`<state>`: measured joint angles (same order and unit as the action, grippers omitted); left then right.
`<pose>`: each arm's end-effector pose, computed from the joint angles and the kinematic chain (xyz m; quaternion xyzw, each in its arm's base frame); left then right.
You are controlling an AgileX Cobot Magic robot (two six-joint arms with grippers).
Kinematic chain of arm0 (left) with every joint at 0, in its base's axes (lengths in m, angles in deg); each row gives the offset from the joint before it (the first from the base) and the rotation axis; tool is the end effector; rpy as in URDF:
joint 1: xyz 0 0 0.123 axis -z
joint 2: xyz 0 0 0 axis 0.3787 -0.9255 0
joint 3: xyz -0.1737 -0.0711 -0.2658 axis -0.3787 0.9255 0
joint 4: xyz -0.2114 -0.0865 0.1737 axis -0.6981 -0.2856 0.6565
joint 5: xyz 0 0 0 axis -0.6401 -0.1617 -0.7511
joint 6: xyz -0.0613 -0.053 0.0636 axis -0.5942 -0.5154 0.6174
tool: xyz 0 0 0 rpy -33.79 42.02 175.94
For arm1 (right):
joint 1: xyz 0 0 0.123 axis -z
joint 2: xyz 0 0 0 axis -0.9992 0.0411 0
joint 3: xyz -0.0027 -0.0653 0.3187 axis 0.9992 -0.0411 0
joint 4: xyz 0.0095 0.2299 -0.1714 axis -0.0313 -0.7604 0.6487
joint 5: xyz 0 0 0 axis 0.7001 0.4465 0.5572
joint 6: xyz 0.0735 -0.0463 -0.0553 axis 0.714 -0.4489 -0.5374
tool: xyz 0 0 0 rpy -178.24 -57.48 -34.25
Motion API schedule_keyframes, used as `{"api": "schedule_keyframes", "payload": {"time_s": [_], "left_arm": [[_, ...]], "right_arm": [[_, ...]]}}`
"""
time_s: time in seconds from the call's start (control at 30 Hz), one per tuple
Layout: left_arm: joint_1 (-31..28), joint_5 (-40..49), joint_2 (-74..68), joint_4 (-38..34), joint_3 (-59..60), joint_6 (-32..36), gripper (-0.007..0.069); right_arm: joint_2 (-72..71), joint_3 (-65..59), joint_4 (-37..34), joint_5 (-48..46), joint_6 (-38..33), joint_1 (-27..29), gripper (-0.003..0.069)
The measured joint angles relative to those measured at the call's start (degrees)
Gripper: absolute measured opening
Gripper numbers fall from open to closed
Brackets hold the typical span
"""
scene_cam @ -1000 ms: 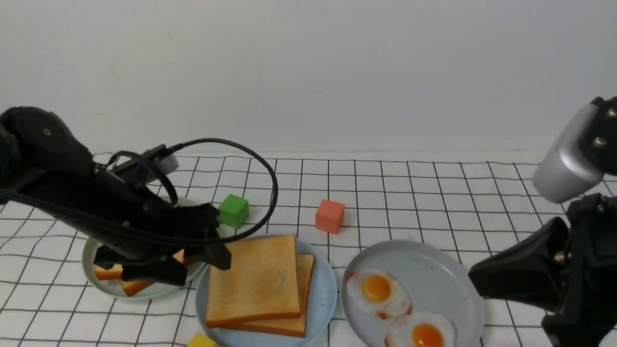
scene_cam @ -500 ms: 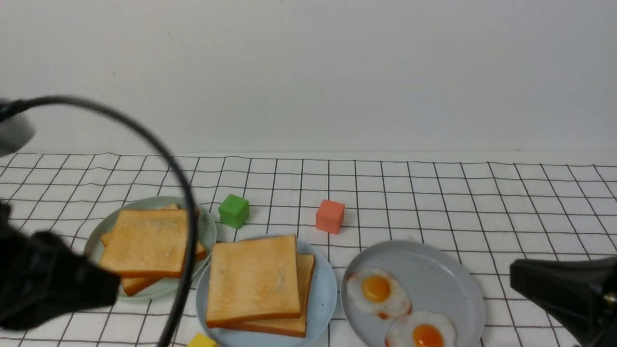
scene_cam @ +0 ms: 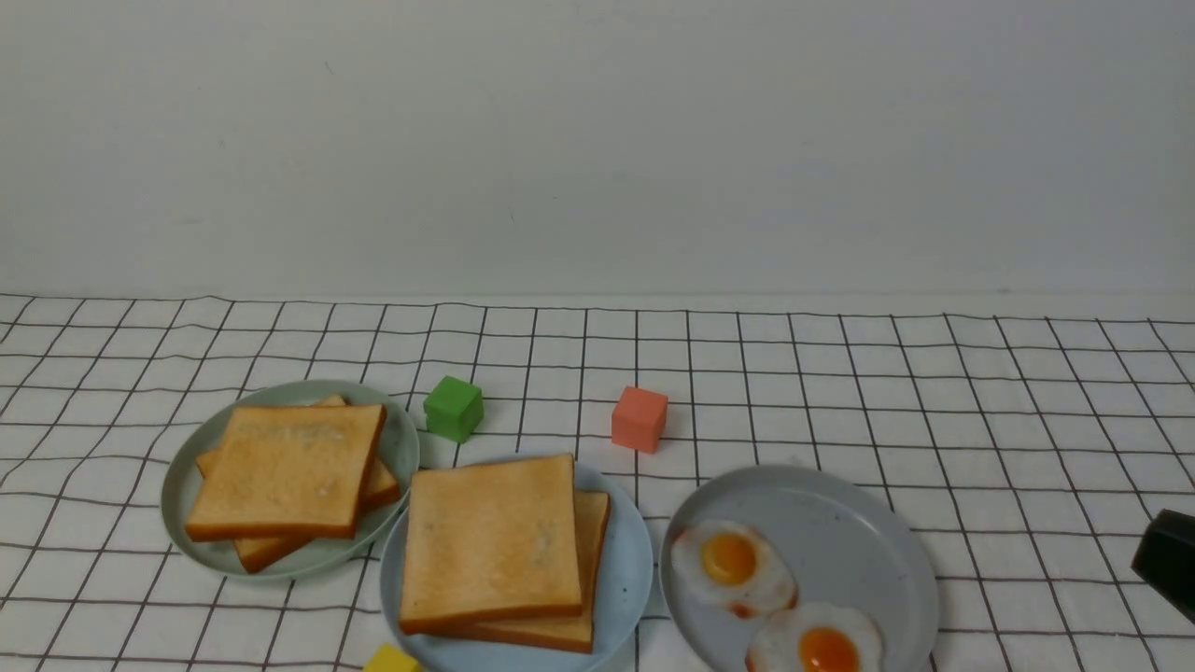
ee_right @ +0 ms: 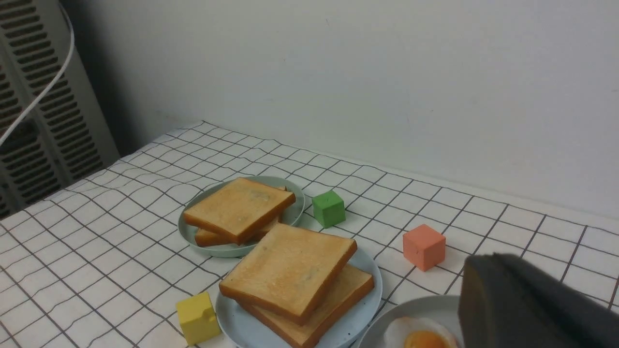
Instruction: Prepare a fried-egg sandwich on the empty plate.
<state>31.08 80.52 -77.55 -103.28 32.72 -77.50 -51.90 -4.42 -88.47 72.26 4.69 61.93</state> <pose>0.0169 -0.0330 0.3450 0.0598 0.8818 -0.2019 0.4220 0.0743 0.0567 0.3129 -0.1947 0.7114 0.2418 0.6305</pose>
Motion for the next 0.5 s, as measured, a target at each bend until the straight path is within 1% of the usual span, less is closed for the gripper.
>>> {"api": "schedule_keyframes", "payload": {"time_s": [0.5], "left_arm": [[0.0, 0.2, 1.4, 0.4, 0.2, 0.0, -0.0013]], "right_arm": [[-0.2, 0.0, 0.0, 0.0, 0.0, 0.0, 0.0004]]}}
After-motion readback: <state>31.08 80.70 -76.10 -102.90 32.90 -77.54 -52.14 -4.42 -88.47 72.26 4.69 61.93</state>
